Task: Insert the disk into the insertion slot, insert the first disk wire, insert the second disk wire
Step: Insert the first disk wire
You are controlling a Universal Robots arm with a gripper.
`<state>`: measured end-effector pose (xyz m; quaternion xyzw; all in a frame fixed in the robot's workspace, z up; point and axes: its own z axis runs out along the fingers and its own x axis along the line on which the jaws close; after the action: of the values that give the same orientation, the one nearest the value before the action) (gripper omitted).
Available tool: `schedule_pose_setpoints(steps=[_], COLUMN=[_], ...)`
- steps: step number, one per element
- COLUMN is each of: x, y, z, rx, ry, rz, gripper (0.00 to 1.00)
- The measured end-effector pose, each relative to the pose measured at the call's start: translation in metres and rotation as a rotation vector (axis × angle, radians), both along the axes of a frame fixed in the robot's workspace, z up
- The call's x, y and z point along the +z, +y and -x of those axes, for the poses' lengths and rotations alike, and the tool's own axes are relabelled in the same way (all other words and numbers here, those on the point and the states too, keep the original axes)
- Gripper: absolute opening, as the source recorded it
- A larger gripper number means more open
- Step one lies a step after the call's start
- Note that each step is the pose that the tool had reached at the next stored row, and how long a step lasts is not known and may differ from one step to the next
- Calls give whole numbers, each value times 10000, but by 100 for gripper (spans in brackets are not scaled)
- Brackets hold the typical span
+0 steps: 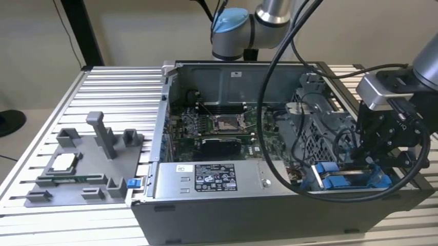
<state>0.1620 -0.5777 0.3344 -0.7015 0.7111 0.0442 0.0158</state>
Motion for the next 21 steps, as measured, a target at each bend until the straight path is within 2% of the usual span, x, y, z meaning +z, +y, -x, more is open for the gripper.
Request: schedule_pose_setpoints(steps=[3,6,17,18,21], x=[-34,-51,-42,-42,29], y=[0,1,0,1,1], z=[0,1,0,0,0], rx=[-1,-2,-1,-1,-2], ry=[3,8,6,6,6], rz=[16,-17,0,-4,-3], gripper=[0,0,0,100,100])
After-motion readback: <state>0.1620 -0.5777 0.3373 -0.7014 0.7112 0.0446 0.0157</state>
